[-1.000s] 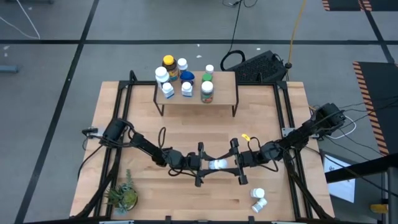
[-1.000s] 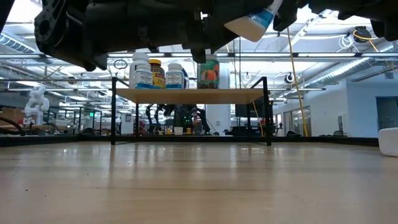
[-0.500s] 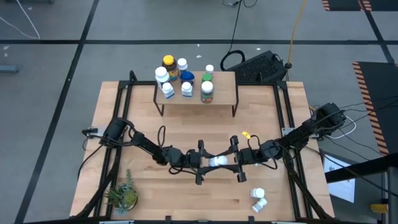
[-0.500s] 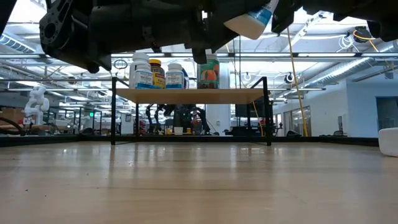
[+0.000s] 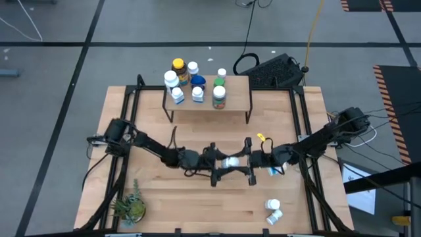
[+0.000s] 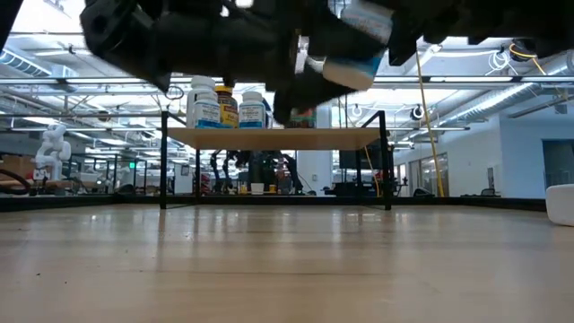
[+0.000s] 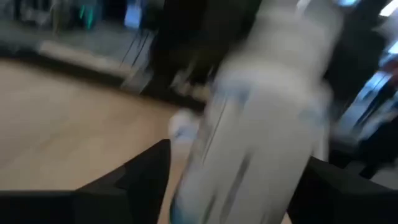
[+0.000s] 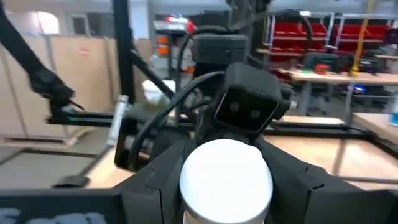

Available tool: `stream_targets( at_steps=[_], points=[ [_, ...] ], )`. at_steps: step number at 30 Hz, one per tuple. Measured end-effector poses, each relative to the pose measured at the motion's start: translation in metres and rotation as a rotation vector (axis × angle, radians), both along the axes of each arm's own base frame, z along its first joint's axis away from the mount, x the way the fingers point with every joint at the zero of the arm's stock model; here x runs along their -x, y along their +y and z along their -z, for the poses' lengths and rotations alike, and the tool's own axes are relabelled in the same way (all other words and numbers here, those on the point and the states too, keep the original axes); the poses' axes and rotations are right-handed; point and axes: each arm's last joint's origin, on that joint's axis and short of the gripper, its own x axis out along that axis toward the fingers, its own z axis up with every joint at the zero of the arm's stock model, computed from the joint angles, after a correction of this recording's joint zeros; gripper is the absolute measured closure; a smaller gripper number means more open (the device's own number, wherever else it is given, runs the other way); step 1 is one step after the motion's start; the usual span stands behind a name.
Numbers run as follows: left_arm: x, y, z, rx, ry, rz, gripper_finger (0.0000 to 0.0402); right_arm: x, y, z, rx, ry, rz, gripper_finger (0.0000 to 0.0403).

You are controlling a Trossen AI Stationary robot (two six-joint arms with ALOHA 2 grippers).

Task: Pick and place medicine bottles onto shelf by color
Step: Put the white blue medicine bottle on the shelf

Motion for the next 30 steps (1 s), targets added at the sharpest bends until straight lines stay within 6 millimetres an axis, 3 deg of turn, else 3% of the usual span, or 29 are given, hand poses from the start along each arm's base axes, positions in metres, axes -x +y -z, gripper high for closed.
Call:
stream_targets(
  at_steps=[6, 11, 18, 21, 24, 30],
  points=[
    [0.011, 0.032, -0.009, 0.044, 0.301, -0.078, 0.0089, 0.006, -0.048, -0.026, 0.066, 0.158, 0.138, 0.0239],
    [0.014, 0.045, 0.001, 0.122, 0.406, -0.152, 0.0078, 0.009, -0.090, -0.078, 0.126, 0.268, 0.161, 0.0239],
    [0.009, 0.067, 0.028, 0.064, 0.488, -0.219, 0.0078, 0.013, -0.161, -0.144, 0.355, 0.384, 0.403, 0.0239],
    [0.010, 0.077, 0.040, 0.062, 0.543, -0.245, 0.0078, 0.013, -0.205, -0.152, 0.332, 0.449, 0.440, 0.0239],
    [0.011, 0.084, 0.050, 0.064, 0.596, -0.262, 0.0078, 0.012, -0.251, -0.149, 0.257, 0.451, 0.356, 0.0239],
    [0.014, 0.094, 0.056, 0.062, 0.656, -0.289, 0.0078, 0.011, -0.318, -0.118, 0.208, 0.461, 0.267, 0.0239]
  ],
)
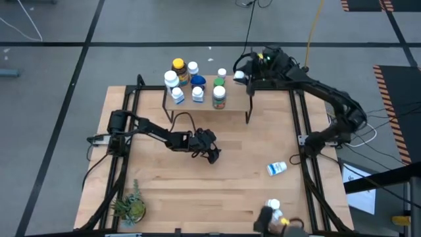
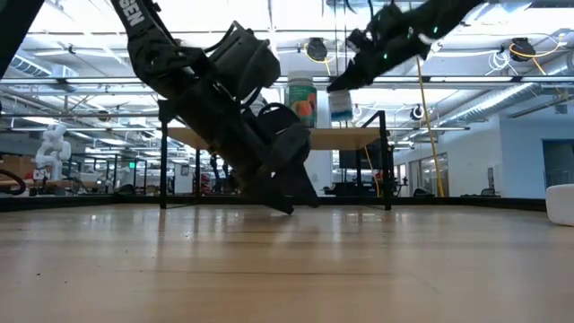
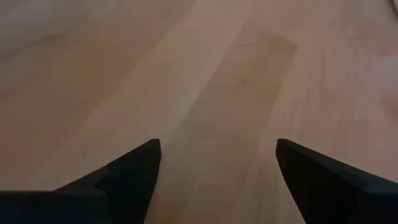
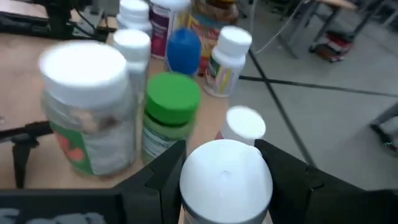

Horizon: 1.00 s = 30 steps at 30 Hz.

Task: Pick and place medicine bottles onto shelf by color
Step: Put the white blue medicine bottle on the shelf

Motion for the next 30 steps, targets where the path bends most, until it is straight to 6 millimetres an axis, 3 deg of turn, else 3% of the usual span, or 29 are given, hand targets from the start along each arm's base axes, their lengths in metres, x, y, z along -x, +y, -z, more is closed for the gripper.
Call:
stream_targets(
  at_steps=[8, 15, 26, 30],
  points=[
    [0.001, 0.008, 0.001, -0.006, 0.012, -0.010, 0.0078, 0.004, -0.043, 0.033, -0.084, -0.059, -0.082, 0.0238],
    [0.001, 0.016, 0.001, -0.019, 0.017, -0.020, 0.0078, 0.011, -0.063, 0.051, -0.148, -0.095, -0.143, 0.0229],
    [0.001, 0.024, 0.001, 0.002, 0.012, -0.043, 0.0078, 0.014, -0.066, 0.050, -0.167, -0.103, -0.113, 0.0160],
    [0.001, 0.024, 0.001, 0.007, 0.010, -0.048, 0.0078, 0.019, -0.058, 0.031, -0.128, -0.138, -0.111, 0.0140]
  ],
)
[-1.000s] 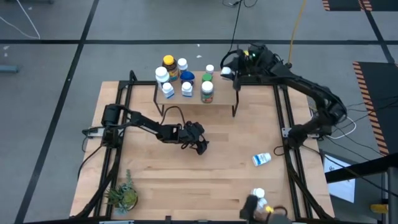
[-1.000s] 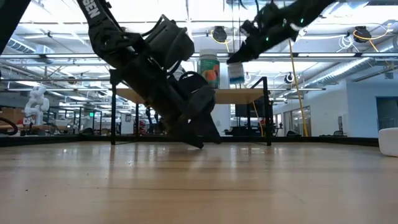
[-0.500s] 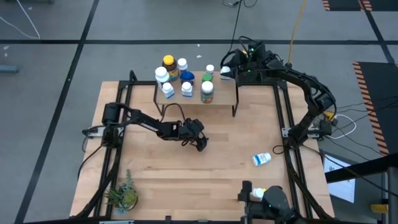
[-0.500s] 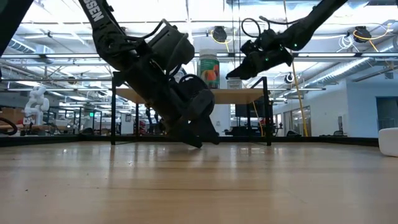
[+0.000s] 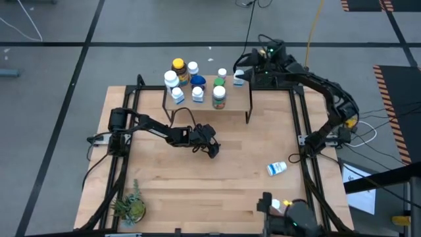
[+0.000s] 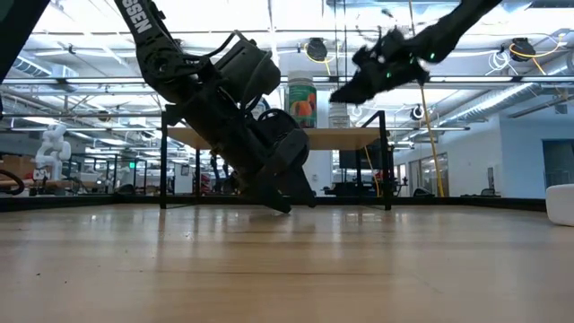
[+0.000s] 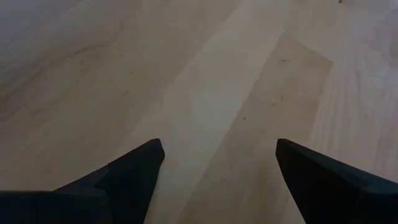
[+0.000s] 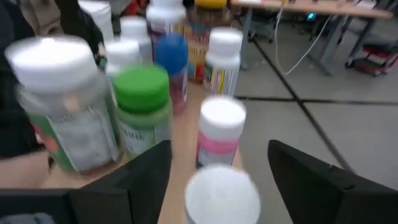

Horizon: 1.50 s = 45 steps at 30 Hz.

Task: Pick and place medicine bottles onto shelf by color
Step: Put the white blue medicine bottle on the shelf

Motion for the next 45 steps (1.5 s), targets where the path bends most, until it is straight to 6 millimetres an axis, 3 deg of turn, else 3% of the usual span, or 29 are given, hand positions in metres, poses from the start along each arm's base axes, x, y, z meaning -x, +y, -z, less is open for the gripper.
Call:
stream_targets(
  at_steps=[6, 9, 12, 15, 20, 26, 31, 36, 39, 45],
  points=[
    [0.000, -0.003, 0.000, -0.042, 0.020, 0.060, 0.0078, 0.015, 0.039, -0.051, 0.019, -0.072, -0.013, 0.0132],
    [-0.001, -0.008, 0.000, -0.018, 0.005, 0.050, 0.0078, 0.016, 0.069, -0.060, 0.027, -0.083, -0.070, 0.0135],
    [-0.003, -0.016, -0.002, 0.033, -0.047, 0.005, 0.0078, 0.014, 0.100, -0.055, 0.058, -0.090, -0.119, 0.0135],
    [-0.007, -0.033, -0.006, 0.019, -0.101, 0.090, 0.0078, 0.010, 0.132, -0.045, 0.042, -0.083, -0.138, 0.0135],
    [-0.012, -0.083, -0.022, -0.179, -0.251, 0.332, 0.0078, 0.006, 0.195, -0.014, -0.128, -0.079, -0.305, 0.0135],
    [-0.019, -0.125, -0.045, -0.312, -0.392, 0.377, 0.0078, 0.020, 0.271, 0.015, -0.213, -0.065, -0.444, 0.0135],
    [-0.052, -0.160, -0.044, -0.309, -0.441, 0.416, 0.0078, 0.043, 0.319, 0.036, -0.254, -0.018, -0.485, 0.0135],
    [-0.104, -0.182, -0.030, -0.350, -0.449, 0.346, 0.0078, 0.063, 0.346, 0.058, -0.241, 0.028, -0.458, 0.0144],
    [-0.135, -0.176, -0.021, -0.365, -0.391, 0.309, 0.0078, 0.069, 0.358, 0.057, -0.247, 0.009, -0.470, 0.0154],
    [-0.182, -0.139, -0.006, -0.298, -0.364, 0.239, 0.0078, 0.080, 0.378, 0.051, -0.215, -0.053, -0.579, 0.0167]
  ],
)
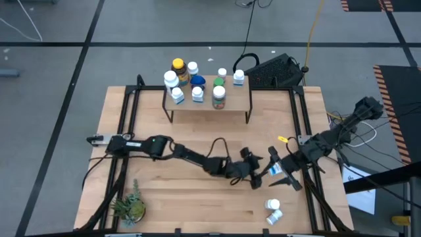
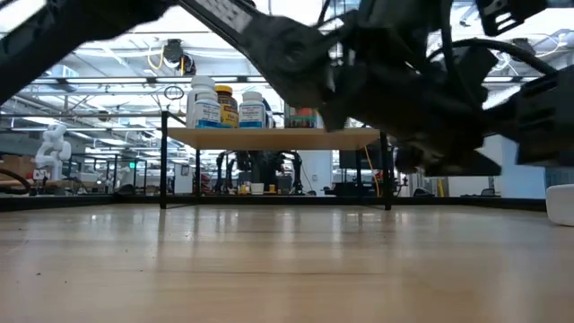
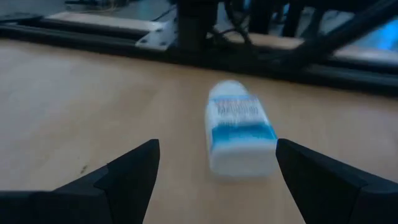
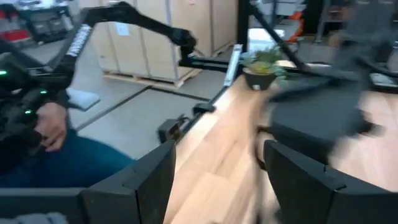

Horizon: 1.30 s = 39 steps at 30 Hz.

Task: Pick and place medicine bottles onto shelf by color
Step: Put the white blue medicine bottle on the shelf

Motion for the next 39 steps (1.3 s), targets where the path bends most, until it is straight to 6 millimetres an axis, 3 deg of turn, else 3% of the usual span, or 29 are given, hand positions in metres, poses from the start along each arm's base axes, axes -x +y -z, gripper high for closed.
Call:
stream_targets(
  at_steps=[5, 12, 21, 27, 30, 34, 36, 39],
  points=[
    [-0.021, 0.002, 0.007, -0.035, -0.048, 0.113, 0.0078, 0.006, 0.008, 0.001, 0.013, 0.006, -0.058, 0.0167],
    [-0.032, 0.001, 0.044, -0.074, -0.023, 0.099, 0.0077, 0.006, 0.009, -0.005, 0.039, -0.083, -0.076, 0.0167],
    [-0.035, 0.009, 0.047, 0.037, -0.063, 0.060, 0.0077, 0.005, 0.009, -0.009, 0.099, -0.171, -0.087, 0.0167],
    [-0.035, 0.001, 0.042, -0.069, -0.099, 0.130, 0.0077, 0.005, 0.007, -0.009, 0.122, -0.173, -0.017, 0.0167],
    [-0.034, -0.001, 0.044, -0.094, -0.077, 0.158, 0.0078, 0.005, -0.001, 0.000, 0.174, -0.067, 0.181, 0.0167],
    [-0.029, -0.005, 0.033, -0.045, 0.067, 0.137, 0.0078, 0.014, -0.019, 0.012, 0.328, 0.230, 0.497, 0.0168],
    [-0.023, -0.009, 0.021, -0.054, 0.177, 0.103, 0.0078, 0.017, -0.022, 0.006, 0.277, 0.348, 0.544, 0.0168],
    [-0.010, -0.016, 0.002, -0.114, 0.317, 0.045, 0.0078, 0.014, -0.019, -0.003, 0.181, 0.487, 0.475, 0.0168]
  ],
)
